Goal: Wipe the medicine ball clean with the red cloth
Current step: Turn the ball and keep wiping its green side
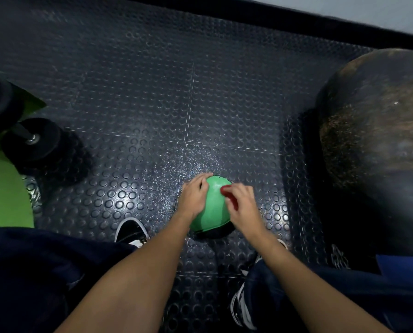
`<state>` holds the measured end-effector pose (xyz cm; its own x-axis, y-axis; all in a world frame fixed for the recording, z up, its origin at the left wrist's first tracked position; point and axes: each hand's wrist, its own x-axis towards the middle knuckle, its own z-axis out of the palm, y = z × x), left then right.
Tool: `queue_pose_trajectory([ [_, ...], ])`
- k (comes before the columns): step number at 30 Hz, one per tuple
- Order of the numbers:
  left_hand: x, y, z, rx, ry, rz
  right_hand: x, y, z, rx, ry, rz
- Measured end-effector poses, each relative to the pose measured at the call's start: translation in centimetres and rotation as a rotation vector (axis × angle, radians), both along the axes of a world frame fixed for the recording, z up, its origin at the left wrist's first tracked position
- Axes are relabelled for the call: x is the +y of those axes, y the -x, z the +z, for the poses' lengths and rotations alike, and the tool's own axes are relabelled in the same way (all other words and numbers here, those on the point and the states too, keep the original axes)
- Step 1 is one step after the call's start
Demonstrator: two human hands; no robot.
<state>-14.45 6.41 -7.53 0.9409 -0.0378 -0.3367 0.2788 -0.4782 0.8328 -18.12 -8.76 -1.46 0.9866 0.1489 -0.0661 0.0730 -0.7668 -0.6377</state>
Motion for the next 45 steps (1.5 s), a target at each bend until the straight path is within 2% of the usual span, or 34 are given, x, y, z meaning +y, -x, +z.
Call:
queue_pose_trajectory([
  [2, 0.6, 0.0, -0.2, -0.001, 0.025, -0.010, -0.8, 0.2, 1.0, 0.001, -0.014, 0.226],
  [3, 0.8, 0.0, -0.2, -0.006, 0.028, -0.025, -1.3, -0.3, 1.3, -0.007, -0.030, 0.265],
  [5, 0.7, 0.1, 0.2, -0.005, 0.021, -0.046, -1.9, -1.8, 1.5, -0.006, -0.069, 0.131],
  [8, 0.1, 0.4, 0.5, 0.021, -0.033, -0.082, -1.5, -4.0, 0.7, 0.125, 0.006, -0.090],
  [10, -0.1, 0.4, 0.3, 0.011, -0.048, -0.092, -0.7, -4.3, 0.1, 0.160, 0.044, -0.100],
  [12, -0.1, 0.1, 0.1, 0.016, -0.051, -0.080, 0.0, -3.9, 0.1, 0.113, 0.015, -0.062],
  [16, 0.1, -0.3, 0.1, 0.028, -0.036, -0.065, -0.5, -4.3, 1.4, 0.157, -0.057, 0.164],
  [18, -0.1, -0.4, 0.4, 0.043, -0.043, -0.069, -1.3, -5.2, 1.2, 0.170, -0.074, 0.067],
  [20, -0.4, -0.3, 0.6, 0.075, -0.062, -0.061, -1.6, -5.7, 0.6, 0.190, -0.019, -0.091],
  [22, -0.6, -0.2, 0.8, 0.079, -0.071, -0.054, -1.2, -4.9, 0.1, 0.188, 0.040, -0.147],
  [25, -0.1, -0.5, 0.7, 0.060, -0.051, -0.041, -0.3, -2.6, 0.4, 0.032, 0.000, 0.044],
  [28, 0.1, -0.6, 0.6, 0.051, -0.039, -0.044, -0.5, -1.8, 1.2, 0.021, -0.024, 0.298],
  [31, -0.1, -0.4, 0.5, 0.071, -0.066, -0.049, -1.1, -3.8, 1.1, 0.011, -0.073, 0.126],
  [34, -0.5, 0.1, 0.2, 0.079, -0.067, -0.044, -0.7, -5.7, 0.4, 0.101, 0.063, 0.000],
  [37, -0.3, 0.0, 0.0, 0.066, -0.063, -0.028, 0.3, -4.8, 0.2, 0.062, 0.066, 0.099],
  [41, 0.2, -0.4, 0.0, 0.082, -0.039, -0.007, 0.1, -3.1, 1.5, 0.080, 0.012, 0.473],
  [43, 0.2, -0.4, 0.0, 0.072, -0.044, -0.010, -0.2, -3.9, 2.0, 0.098, -0.059, 0.464],
  [45, 0.1, -0.2, -0.2, 0.074, -0.053, -0.013, -0.1, -5.4, 1.5, 0.082, -0.069, 0.299],
])
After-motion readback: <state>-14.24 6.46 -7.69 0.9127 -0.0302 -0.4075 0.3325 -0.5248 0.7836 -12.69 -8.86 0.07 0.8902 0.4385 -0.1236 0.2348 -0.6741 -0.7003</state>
